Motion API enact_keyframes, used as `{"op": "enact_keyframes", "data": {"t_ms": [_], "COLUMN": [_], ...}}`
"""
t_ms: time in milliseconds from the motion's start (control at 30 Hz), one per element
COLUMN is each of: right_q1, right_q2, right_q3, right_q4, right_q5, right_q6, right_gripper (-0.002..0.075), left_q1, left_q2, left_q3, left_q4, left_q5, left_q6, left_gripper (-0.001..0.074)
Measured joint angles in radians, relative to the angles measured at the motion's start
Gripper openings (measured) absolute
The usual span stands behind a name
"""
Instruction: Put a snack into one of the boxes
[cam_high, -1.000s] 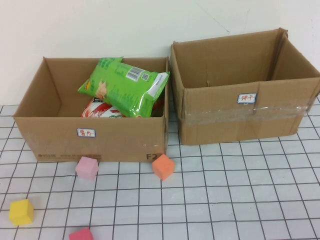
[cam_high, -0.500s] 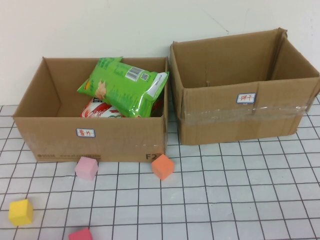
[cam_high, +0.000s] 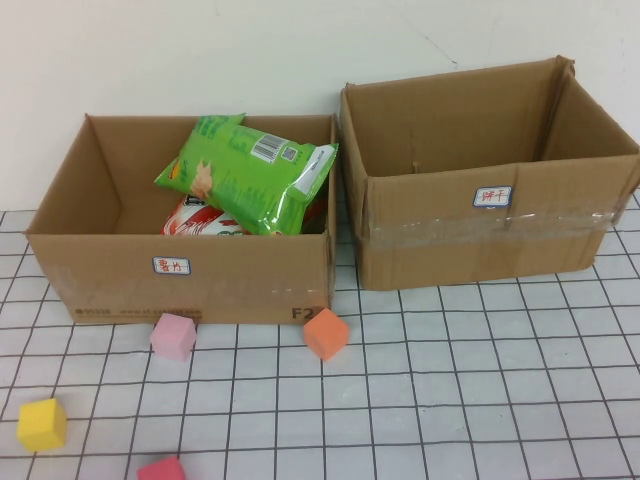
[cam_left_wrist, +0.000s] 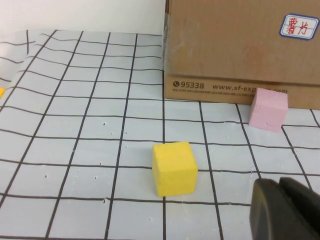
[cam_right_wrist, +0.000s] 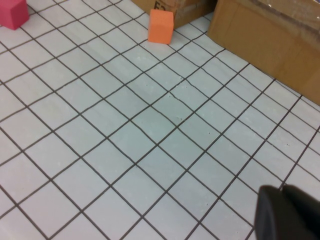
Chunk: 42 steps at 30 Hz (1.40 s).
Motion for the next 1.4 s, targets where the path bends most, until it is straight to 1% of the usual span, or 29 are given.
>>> {"op": "enact_keyframes", "data": {"t_ms": [667,733,833,1033,1167,1400], "right_q1": [-0.004,-0.042,-0.136,-0.323,-0.384,-0.443], "right_q2": [-0.011,-0.041,-0.105,-0.210,-0.213,-0.214], "right_q3": [0.002,0.012,0.043,0.216,0.318,0.426], "right_q4": [-0.002,-0.020,-0.063,-0.085,-0.089,-0.091], "right_q5": [-0.011,-0.034,-0.091,-0.245,-0.309,-0.368], "right_q6": [0.000,0.000,0.037,0.086,0.111,0.158], "right_gripper": [0.0001,0.0001,0.0001,0.0001,0.0001,0.0001], "left_q1": [0.000,0.000,0.000,0.000,0.000,0.000], "left_q2": [0.000,0.000,0.000,0.000,0.000,0.000], "left_q3": [0.000,0.000,-0.001,-0.001,-0.001,-0.002], "left_q4": [0.000,0.000,0.000,0.000,0.000,0.000], "left_q5": [0.009,0.009,0.009,0.009,0.014,0.017], "left_q6": [-0.002,-0.002,-0.002,-0.002,-0.002,-0.002], "left_gripper": [-0.0001,-0.0001,-0.0001,-0.0001,-0.0001,-0.0001]}}
